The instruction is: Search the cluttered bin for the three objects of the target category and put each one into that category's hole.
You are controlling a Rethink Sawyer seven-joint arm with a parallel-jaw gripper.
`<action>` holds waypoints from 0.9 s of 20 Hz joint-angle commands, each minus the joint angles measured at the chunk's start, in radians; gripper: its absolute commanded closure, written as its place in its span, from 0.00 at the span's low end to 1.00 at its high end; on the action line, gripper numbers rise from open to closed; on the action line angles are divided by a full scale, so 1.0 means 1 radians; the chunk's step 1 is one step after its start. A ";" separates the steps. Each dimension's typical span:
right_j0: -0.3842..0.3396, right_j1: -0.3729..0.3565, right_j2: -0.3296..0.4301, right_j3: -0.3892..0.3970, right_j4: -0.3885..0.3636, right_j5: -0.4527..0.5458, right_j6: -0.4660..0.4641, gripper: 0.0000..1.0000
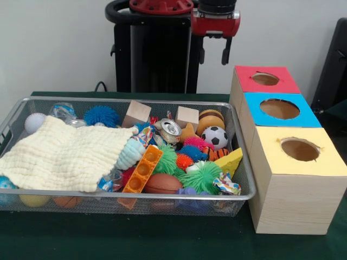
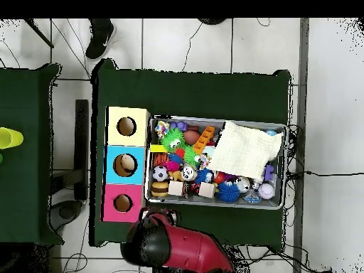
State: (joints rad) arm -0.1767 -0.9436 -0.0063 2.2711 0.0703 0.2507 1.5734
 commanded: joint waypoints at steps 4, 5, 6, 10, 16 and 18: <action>-0.134 0.093 0.104 -0.098 0.013 -0.075 0.135 0.00; -0.141 0.094 0.103 -0.101 0.007 -0.074 0.131 0.00; -0.149 0.098 0.101 -0.108 -0.001 -0.073 0.124 0.00; -0.183 0.119 0.107 -0.119 -0.030 -0.087 0.100 0.00; -0.266 0.143 0.142 -0.117 -0.080 -0.100 0.048 0.00; -0.294 0.142 0.152 -0.121 -0.102 -0.092 0.031 0.00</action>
State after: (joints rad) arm -0.4050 -0.8478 0.0337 2.2571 0.0354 0.2402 1.5734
